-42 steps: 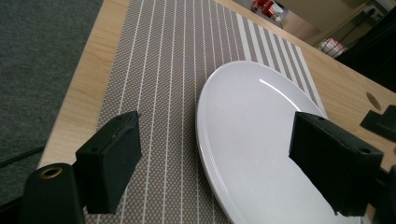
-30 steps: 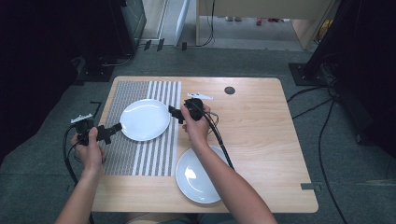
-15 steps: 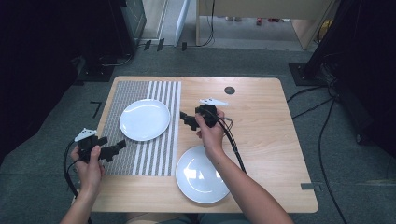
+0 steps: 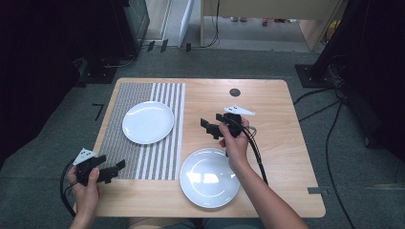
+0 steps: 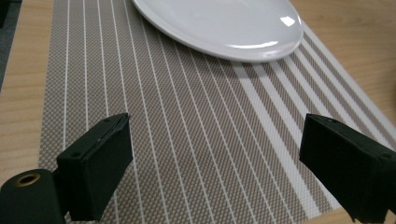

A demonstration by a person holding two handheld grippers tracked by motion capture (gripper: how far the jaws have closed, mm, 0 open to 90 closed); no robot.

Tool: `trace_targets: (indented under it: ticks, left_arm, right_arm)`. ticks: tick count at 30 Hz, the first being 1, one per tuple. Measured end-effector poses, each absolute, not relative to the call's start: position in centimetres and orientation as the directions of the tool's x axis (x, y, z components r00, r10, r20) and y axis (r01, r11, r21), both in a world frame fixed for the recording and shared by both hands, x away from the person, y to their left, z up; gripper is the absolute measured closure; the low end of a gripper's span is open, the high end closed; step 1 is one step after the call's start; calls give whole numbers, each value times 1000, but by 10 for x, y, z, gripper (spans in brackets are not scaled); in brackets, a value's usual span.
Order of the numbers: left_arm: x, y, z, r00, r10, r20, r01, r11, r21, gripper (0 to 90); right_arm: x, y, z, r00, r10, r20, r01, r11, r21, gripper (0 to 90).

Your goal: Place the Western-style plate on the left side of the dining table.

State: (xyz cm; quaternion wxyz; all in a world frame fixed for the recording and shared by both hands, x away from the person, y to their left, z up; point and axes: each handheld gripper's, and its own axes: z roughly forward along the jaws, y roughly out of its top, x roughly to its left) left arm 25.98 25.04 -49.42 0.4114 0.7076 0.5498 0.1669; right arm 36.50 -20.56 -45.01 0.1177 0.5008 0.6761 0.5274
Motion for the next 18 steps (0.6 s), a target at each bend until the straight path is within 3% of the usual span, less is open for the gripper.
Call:
trace_targets:
  ticks: [18]
  left_arm:
    - [238, 256, -517, 340, 932, -124, 644, -135, 753, 96]
  right_arm:
    - [317, -291, -470, -408, 836, 366, 561, -86, 823, 227]
